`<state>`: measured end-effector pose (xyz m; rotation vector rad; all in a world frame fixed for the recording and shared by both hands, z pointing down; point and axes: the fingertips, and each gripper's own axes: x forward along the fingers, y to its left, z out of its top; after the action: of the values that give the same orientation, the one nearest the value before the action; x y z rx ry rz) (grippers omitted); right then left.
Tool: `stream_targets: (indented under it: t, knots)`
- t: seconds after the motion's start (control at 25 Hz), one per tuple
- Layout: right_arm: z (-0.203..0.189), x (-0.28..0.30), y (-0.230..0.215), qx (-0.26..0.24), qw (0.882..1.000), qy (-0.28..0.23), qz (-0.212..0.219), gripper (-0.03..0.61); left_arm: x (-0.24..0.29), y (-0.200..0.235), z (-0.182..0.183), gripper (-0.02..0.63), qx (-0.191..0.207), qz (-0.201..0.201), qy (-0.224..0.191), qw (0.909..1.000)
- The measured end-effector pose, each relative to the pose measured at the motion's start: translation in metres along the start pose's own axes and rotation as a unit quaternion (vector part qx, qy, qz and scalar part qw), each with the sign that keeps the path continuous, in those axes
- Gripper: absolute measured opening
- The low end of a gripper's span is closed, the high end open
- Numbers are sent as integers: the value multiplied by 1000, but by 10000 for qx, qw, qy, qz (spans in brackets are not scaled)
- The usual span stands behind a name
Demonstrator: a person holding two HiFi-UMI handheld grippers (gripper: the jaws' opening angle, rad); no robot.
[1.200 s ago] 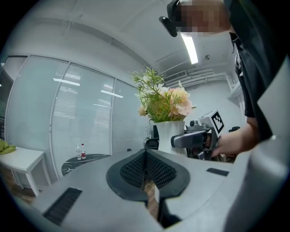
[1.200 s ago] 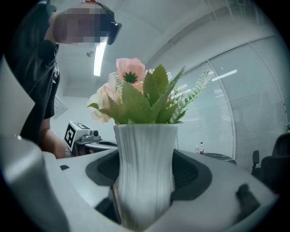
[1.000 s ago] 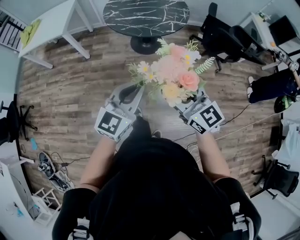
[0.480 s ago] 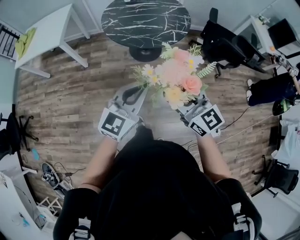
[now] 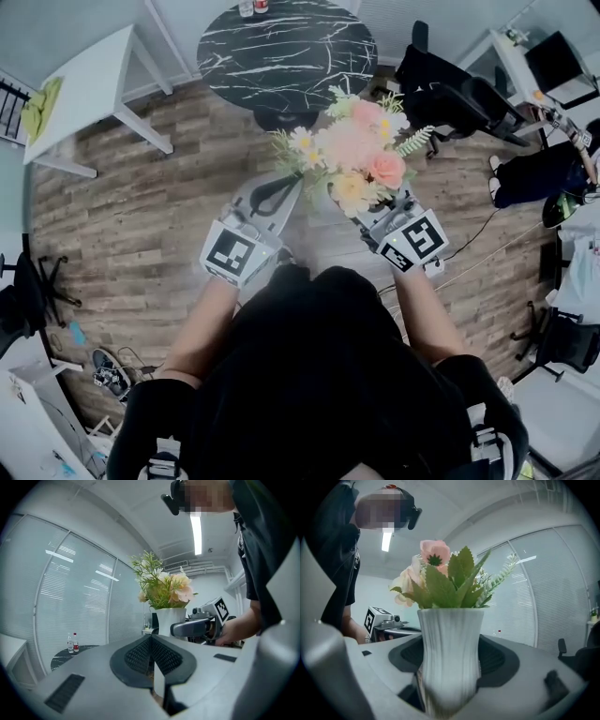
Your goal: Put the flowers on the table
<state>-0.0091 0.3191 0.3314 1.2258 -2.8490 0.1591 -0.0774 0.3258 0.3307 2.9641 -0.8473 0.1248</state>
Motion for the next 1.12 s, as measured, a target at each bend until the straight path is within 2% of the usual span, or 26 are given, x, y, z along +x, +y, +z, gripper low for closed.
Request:
stream_targets:
  t: [0.52, 0.88, 1.12]
  knots:
    - [-7, 16, -26, 8, 10000, -6, -99, 339, 7, 23, -7, 14, 0, 19, -47, 10000]
    - [-8, 38, -95, 39, 10000, 4, -61, 339, 52, 57, -5, 14, 30, 278, -47, 9996]
    - [-4, 61, -147, -49, 9999, -32, 111, 339, 100, 89, -4, 14, -95, 448, 30, 9989]
